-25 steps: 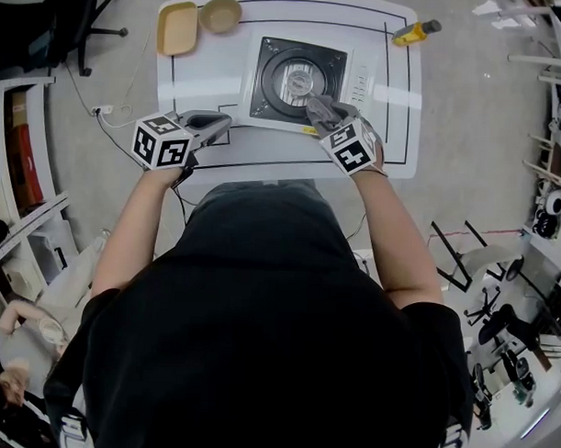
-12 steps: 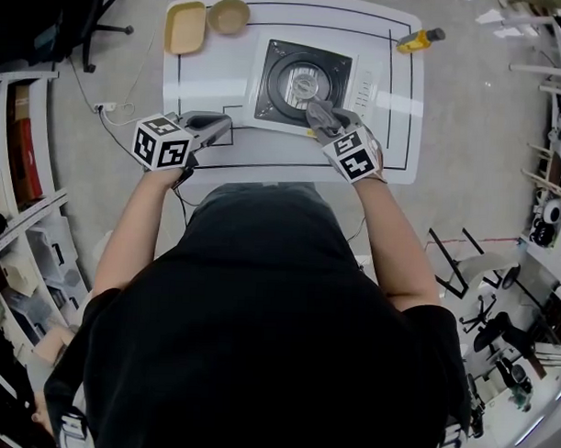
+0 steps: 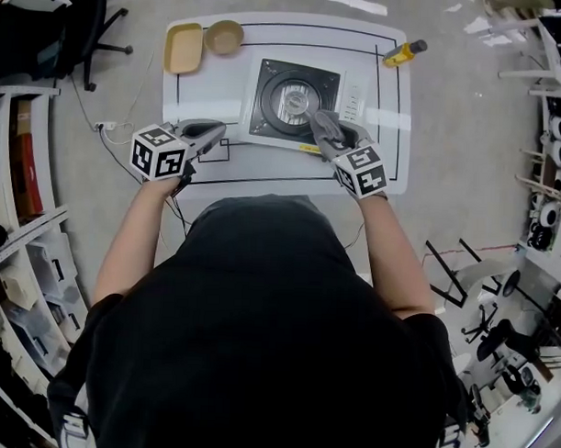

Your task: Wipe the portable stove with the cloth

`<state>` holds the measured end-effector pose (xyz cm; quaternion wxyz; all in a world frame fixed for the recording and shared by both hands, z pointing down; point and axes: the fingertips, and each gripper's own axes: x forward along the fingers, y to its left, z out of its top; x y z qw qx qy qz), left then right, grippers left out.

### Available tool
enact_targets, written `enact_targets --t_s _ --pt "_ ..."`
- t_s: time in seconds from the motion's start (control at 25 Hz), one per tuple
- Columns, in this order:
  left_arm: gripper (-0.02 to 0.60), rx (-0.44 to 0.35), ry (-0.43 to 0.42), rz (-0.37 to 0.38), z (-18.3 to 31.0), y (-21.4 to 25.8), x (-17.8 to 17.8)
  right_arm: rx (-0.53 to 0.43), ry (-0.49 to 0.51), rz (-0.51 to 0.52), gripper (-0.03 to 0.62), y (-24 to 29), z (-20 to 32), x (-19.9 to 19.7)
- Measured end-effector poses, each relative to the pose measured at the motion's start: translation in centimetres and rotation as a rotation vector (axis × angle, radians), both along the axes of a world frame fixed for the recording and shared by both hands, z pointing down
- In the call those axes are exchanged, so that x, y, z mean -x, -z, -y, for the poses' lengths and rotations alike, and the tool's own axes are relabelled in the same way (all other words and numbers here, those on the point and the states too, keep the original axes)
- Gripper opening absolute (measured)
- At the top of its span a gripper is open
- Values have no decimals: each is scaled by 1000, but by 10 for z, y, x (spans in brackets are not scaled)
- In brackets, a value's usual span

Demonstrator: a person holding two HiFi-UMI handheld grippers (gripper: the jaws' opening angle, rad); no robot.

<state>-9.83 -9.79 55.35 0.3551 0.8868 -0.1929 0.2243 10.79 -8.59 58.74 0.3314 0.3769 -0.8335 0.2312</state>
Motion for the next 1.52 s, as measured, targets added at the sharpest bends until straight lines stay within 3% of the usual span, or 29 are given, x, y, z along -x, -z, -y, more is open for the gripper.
enact_targets --t_s 0.92,1.52 --pt "23 -178 -34 -26 9 86 -44 -241 -151 157 201 132 19 -57" --pt "23 -212 6 -19 12 102 -40 -285 -208 224 201 175 28 -74"
